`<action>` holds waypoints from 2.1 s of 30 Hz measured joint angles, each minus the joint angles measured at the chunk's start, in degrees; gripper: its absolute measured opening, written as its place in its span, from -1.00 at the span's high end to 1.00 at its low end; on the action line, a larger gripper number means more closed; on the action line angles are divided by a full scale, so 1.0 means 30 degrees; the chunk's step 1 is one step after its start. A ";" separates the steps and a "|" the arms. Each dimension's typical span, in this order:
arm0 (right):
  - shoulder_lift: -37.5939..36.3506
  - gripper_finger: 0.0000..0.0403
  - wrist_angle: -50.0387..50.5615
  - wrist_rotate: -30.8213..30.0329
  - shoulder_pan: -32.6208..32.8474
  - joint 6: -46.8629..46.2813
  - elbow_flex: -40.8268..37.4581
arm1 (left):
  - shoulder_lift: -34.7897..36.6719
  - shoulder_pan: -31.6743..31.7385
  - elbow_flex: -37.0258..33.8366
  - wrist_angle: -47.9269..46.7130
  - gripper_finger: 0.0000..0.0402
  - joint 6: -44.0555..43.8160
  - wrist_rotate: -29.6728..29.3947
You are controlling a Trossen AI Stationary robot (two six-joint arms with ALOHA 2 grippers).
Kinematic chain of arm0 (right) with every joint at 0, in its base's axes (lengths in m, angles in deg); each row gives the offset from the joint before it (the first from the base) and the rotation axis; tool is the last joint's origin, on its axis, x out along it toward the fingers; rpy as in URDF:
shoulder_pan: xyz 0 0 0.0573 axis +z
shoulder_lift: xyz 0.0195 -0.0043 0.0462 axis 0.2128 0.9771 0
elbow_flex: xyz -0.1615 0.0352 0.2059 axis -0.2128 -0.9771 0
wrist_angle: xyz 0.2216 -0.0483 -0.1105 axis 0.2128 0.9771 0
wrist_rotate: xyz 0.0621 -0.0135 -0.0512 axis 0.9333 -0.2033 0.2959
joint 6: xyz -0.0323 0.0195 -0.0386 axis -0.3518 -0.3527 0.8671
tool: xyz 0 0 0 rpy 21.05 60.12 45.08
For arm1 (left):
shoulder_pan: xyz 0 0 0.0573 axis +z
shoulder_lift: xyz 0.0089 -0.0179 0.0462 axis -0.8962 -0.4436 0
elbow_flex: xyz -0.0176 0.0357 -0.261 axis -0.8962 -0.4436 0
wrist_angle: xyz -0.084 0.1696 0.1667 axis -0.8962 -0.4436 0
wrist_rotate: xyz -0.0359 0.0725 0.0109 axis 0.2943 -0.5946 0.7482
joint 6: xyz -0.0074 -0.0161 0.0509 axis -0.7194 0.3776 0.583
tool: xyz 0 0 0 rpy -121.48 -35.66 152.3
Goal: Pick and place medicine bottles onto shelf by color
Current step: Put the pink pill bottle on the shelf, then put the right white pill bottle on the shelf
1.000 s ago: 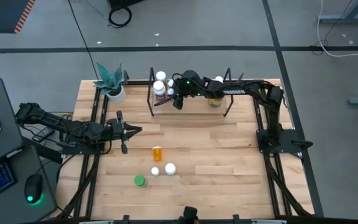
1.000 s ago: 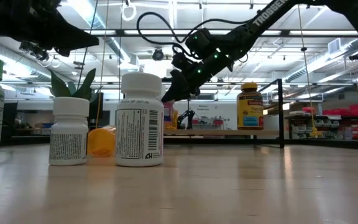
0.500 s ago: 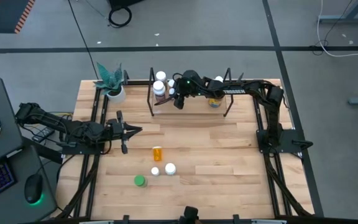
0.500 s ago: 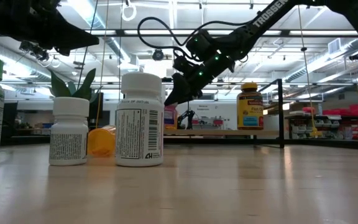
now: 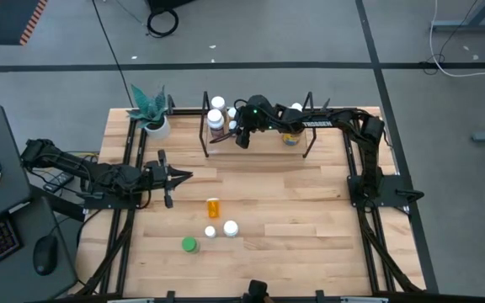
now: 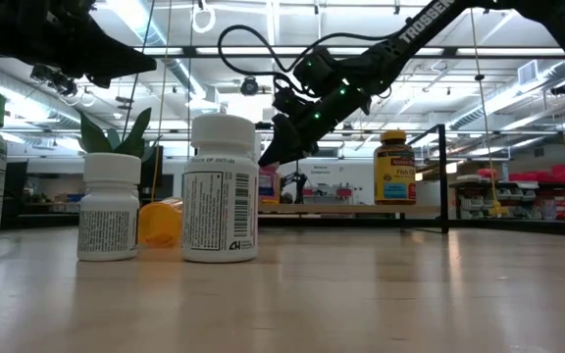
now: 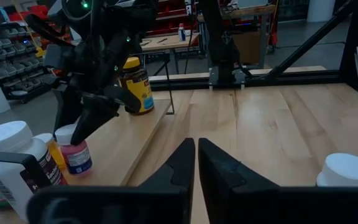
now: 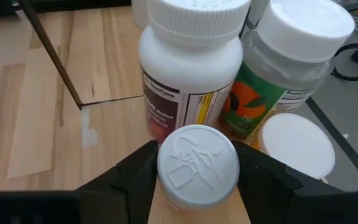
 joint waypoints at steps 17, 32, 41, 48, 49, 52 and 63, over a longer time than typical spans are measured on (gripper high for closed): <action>-0.0789 -0.18 0.0065 -0.0233 -0.0007 -0.0007 -0.0011 | 0.0000 0.0005 -0.0007 -0.0002 0.85 -0.0022 0.0000; -0.3089 -0.18 0.1809 0.0798 0.4750 -0.0879 -0.0007 | 0.0000 0.0000 -0.0022 -0.0047 0.82 0.0015 0.0000; -0.2885 -0.27 0.1705 -0.0798 0.9317 -0.2261 0.0005 | 0.0000 0.0000 -0.0022 -0.0138 0.87 -0.0087 0.0007; -0.1320 -0.42 0.0607 -0.1174 1.1929 -0.3164 -0.0036 | -0.0007 0.0000 -0.0024 -0.0558 0.84 -0.0493 0.0012; -0.1077 -0.43 0.0590 -0.1368 1.2225 -0.3217 -0.0042 | -0.0025 0.0002 -0.0044 -0.0638 0.83 -0.0510 0.0015; -0.0201 -0.47 -0.0238 -0.2023 1.2978 -0.3442 -0.0042 | -0.0139 0.0004 -0.0036 -0.0769 0.82 -0.0536 0.0015; 0.0342 -0.50 0.0122 -0.4632 1.4628 -0.4923 -0.0044 | -0.0386 0.0000 -0.0036 -0.0699 0.84 -0.2887 0.0016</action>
